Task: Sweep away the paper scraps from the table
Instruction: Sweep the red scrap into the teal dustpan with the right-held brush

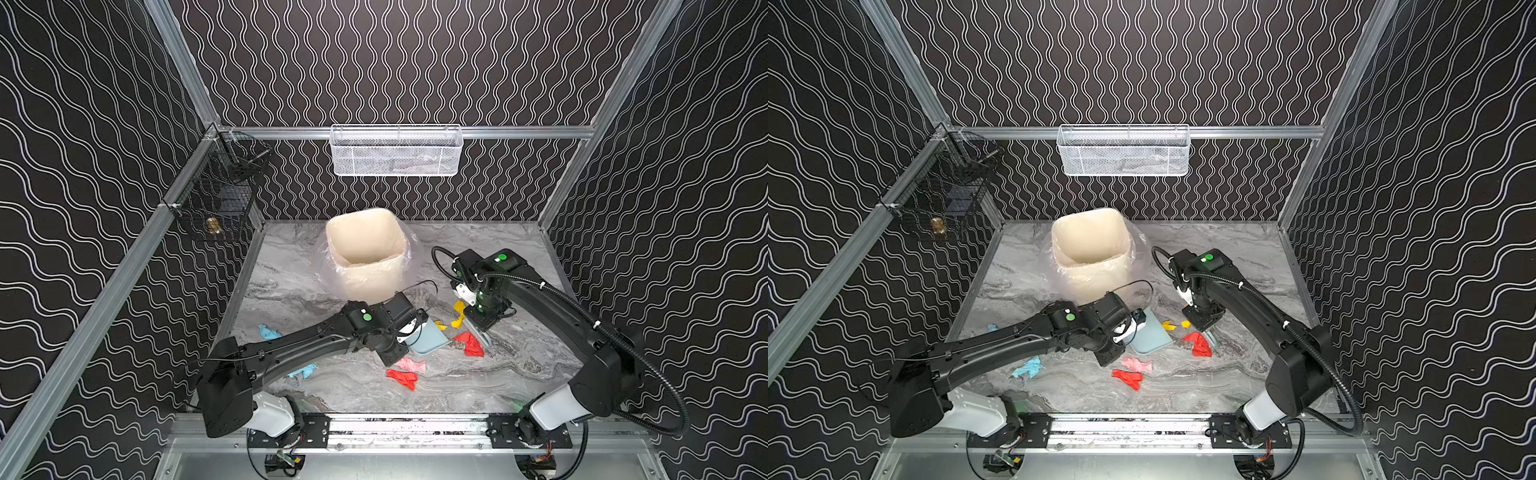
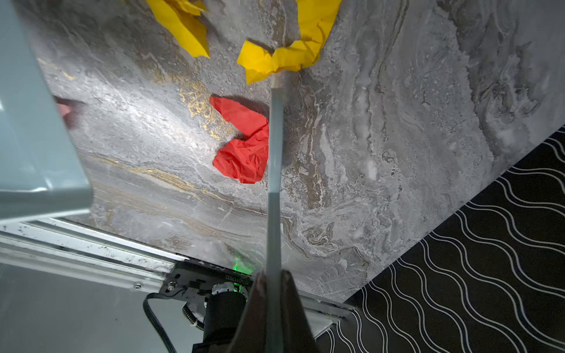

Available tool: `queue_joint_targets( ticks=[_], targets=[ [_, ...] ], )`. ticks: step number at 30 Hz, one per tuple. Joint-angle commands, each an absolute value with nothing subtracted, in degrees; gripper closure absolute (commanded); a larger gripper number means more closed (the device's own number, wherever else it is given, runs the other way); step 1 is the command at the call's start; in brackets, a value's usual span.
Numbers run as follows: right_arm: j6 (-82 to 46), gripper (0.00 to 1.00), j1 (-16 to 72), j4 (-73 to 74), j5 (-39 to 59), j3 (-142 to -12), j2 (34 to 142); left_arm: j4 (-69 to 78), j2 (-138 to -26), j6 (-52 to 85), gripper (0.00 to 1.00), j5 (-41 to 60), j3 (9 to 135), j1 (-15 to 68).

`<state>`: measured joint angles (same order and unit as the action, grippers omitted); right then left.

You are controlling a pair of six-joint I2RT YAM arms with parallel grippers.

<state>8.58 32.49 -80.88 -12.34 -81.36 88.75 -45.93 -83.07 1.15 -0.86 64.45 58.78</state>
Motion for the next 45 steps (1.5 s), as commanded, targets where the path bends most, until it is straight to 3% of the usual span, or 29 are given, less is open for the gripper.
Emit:
queue_joint_targets(
  ticks=[1,10,30,45],
  targets=[
    [7.30,1.00,32.11,-83.04,-14.18,-81.83,87.53,-45.14,-84.34,1.28,0.88,0.24,64.42,60.36],
    [8.41,1.00,27.74,-82.28,-15.48,-80.27,88.19,-45.10,-90.78,1.31,0.87,2.66,67.66,64.53],
    [10.90,1.00,26.58,-80.51,-10.88,-78.49,88.86,-45.01,-103.88,5.61,0.88,1.19,74.09,66.62],
    [12.30,1.00,27.32,-81.38,-2.98,-79.44,88.51,-42.42,-106.48,6.64,0.89,0.06,73.78,66.62]
  ],
)
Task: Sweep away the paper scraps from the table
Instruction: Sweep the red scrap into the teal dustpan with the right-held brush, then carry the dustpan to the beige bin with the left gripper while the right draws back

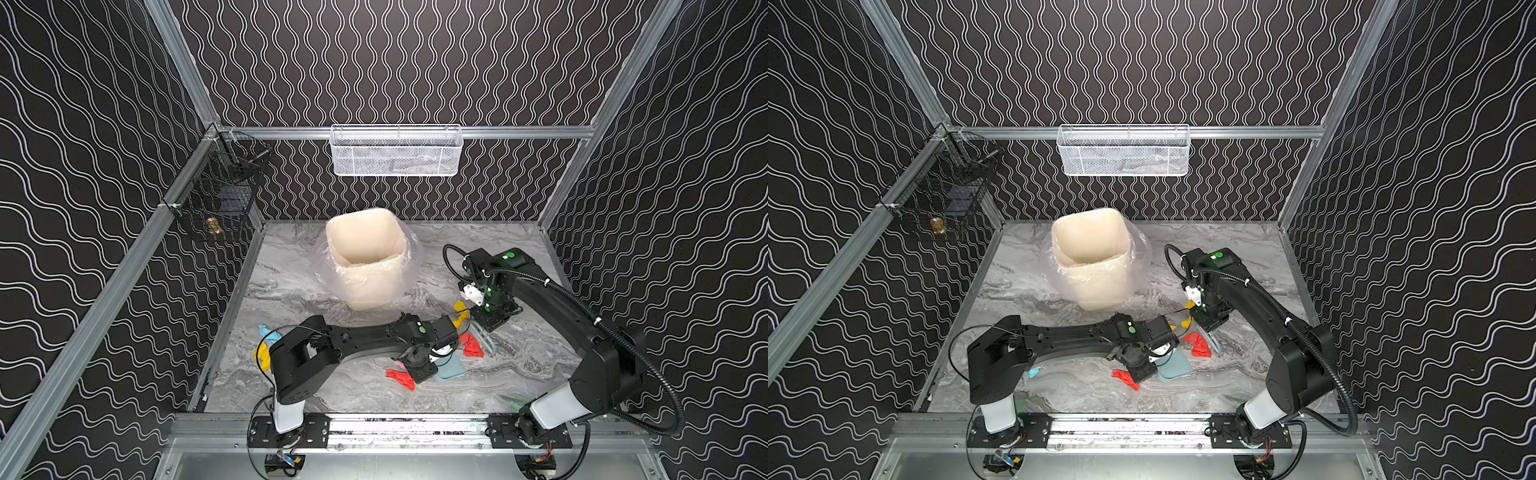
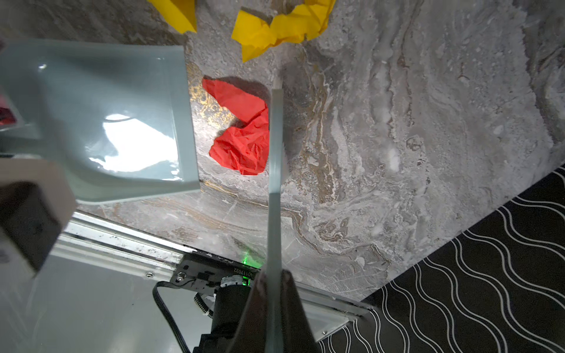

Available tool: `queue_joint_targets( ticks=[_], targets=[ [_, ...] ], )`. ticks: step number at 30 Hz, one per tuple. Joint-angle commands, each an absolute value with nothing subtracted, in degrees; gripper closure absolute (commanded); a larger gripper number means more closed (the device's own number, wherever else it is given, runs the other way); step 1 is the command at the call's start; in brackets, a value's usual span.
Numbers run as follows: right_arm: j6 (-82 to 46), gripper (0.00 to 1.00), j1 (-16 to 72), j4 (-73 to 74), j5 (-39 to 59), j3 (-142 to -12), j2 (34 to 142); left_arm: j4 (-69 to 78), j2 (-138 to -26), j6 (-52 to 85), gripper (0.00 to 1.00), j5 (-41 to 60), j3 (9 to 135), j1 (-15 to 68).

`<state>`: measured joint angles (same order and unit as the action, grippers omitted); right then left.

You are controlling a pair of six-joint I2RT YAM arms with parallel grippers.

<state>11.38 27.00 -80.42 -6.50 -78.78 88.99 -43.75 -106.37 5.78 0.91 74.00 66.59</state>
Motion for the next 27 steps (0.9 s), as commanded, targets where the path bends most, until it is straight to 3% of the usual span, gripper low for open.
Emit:
queue_joint_targets(
  ticks=[1,15,24,27],
  targets=[
    [12.25,1.00,27.43,-81.71,-2.00,-79.77,88.49,-41.61,-106.35,6.77,0.89,0.00,73.34,66.62],
    [16.28,1.00,31.21,-81.73,9.33,-80.74,86.13,-36.82,-106.81,8.83,0.90,-0.70,70.74,66.58],
    [12.25,1.00,26.58,-81.89,-6.56,-81.97,85.36,-36.16,-107.06,8.88,0.90,-0.36,71.03,66.62],
    [12.30,1.00,25.97,-80.71,-6.69,-80.77,86.38,-36.22,-107.14,8.97,0.90,0.20,70.95,66.62]
  ],
)
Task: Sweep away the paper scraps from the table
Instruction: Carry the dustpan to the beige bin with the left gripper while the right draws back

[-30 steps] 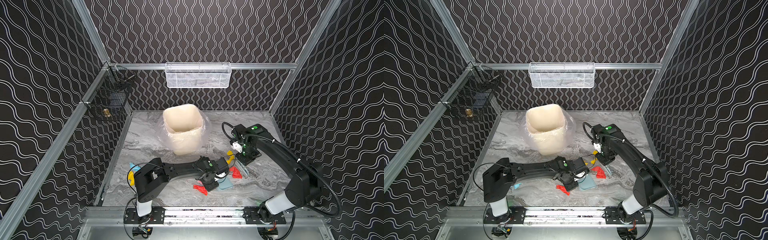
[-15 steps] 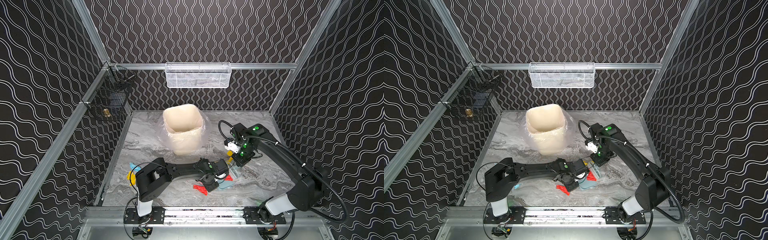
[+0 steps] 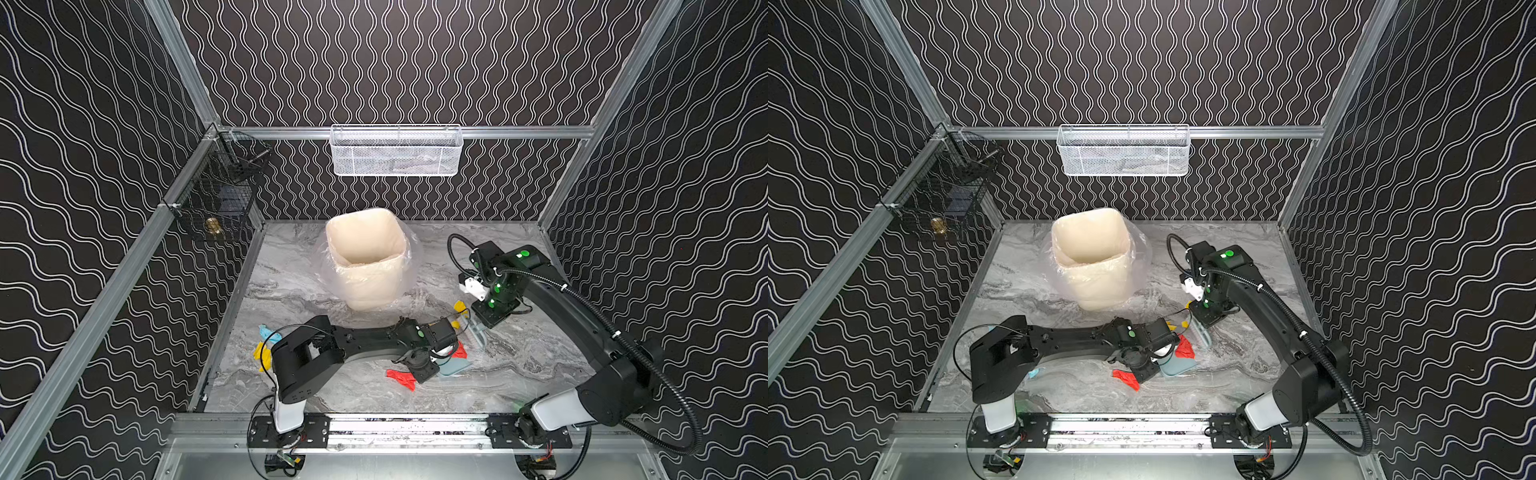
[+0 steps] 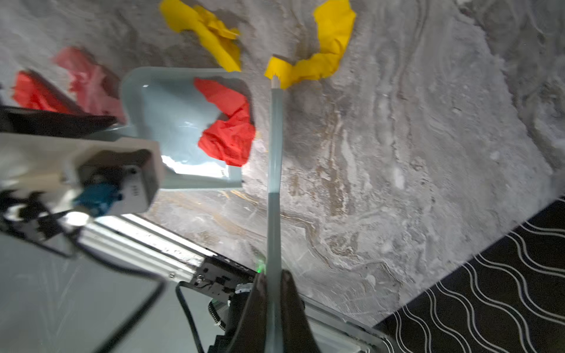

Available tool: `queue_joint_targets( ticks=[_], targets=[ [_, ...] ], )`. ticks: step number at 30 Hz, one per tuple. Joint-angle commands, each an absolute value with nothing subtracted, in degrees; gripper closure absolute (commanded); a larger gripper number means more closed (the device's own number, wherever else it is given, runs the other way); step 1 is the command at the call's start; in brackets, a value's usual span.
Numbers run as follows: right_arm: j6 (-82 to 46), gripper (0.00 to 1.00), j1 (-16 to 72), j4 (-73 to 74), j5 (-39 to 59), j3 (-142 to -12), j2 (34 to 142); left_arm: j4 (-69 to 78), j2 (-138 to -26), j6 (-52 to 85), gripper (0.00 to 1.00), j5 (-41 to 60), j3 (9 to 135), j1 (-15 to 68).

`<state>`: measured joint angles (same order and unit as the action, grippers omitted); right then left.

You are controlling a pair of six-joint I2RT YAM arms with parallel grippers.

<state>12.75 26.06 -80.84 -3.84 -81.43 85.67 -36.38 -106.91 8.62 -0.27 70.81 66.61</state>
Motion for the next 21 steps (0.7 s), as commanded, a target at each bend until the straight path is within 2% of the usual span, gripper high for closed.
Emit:
queue_joint_targets(
  ticks=[1,14,19,21],
  targets=[
    [12.26,1.00,25.93,-80.55,-6.14,-80.34,86.95,-36.24,-107.23,8.89,0.90,0.46,70.93,66.62],
    [14.34,1.00,32.32,-81.26,4.90,-81.85,89.39,-36.99,-108.11,8.00,0.91,0.48,72.08,66.59],
    [14.32,1.00,32.79,-82.52,5.54,-84.35,88.56,-36.93,-107.89,7.82,0.91,0.30,72.08,66.53],
    [12.85,1.00,32.64,-83.21,1.17,-84.31,88.36,-36.94,-107.76,7.82,0.91,0.05,71.90,66.53]
  ],
)
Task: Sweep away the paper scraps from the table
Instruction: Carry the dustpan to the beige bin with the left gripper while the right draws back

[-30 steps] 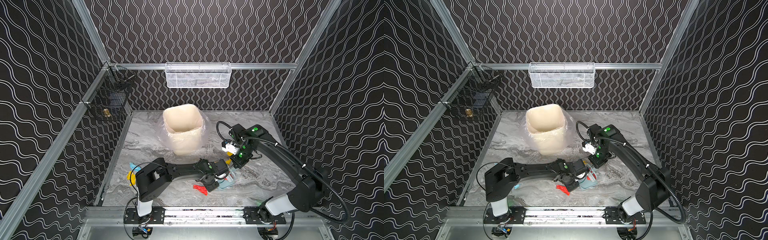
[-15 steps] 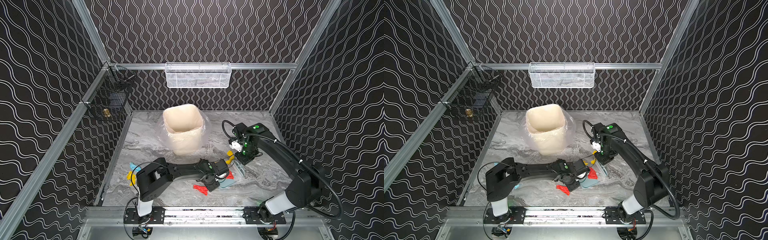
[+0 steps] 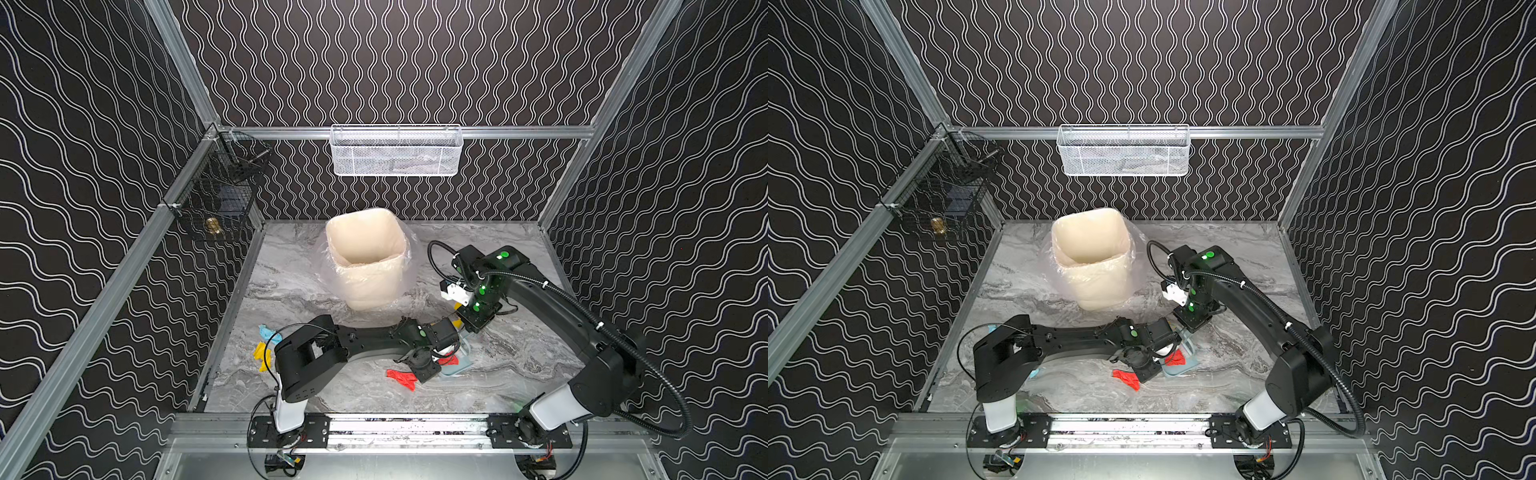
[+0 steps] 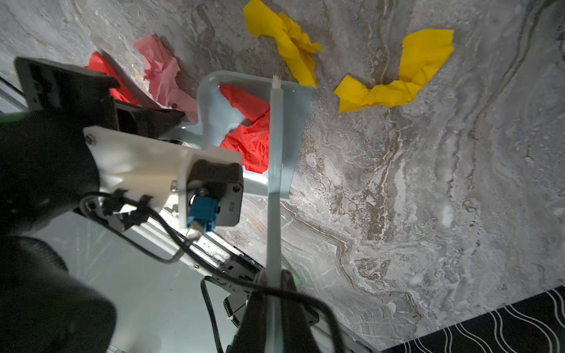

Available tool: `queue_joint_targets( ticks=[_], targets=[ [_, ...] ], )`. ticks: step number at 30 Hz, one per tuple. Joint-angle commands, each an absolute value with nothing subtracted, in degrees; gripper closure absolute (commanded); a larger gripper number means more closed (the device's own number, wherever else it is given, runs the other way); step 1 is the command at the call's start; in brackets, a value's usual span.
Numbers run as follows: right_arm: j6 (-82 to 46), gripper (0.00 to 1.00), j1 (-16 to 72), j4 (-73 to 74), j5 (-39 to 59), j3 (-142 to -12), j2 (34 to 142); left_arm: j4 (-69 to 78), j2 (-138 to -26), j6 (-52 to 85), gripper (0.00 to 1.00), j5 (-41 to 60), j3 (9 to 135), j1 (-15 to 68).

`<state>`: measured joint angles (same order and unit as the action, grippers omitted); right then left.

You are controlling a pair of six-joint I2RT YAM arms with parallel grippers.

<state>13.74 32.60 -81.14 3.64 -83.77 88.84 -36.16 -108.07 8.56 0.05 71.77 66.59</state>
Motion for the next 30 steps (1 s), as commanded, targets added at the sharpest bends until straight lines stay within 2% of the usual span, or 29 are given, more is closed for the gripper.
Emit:
queue_joint_targets(
  ticks=[1,5,8,17,24,30],
  targets=[
    [12.29,1.00,32.31,-83.63,-1.34,-84.12,88.25,-36.96,-107.50,7.82,0.91,0.00,71.81,66.53],
    [11.15,1.00,29.22,-83.67,-6.23,-84.88,86.87,-36.06,-105.34,7.48,0.91,-0.64,70.85,66.53],
    [10.64,1.00,25.78,-82.54,-6.08,-86.55,85.84,-35.87,-103.26,7.04,0.91,-1.69,70.06,66.52],
    [7.93,1.00,13.04,-72.61,6.54,-86.69,81.14,-38.79,-95.31,7.03,0.91,-4.41,70.59,66.61],
    [6.53,1.00,7.49,-68.13,11.96,-83.82,80.07,-45.71,-88.35,6.96,0.91,-9.61,74.24,66.62],
    [3.67,1.00,2.15,-63.66,20.54,-82.13,79.64,-53.76,-84.77,7.42,0.91,-15.30,80.99,66.40]
  ],
)
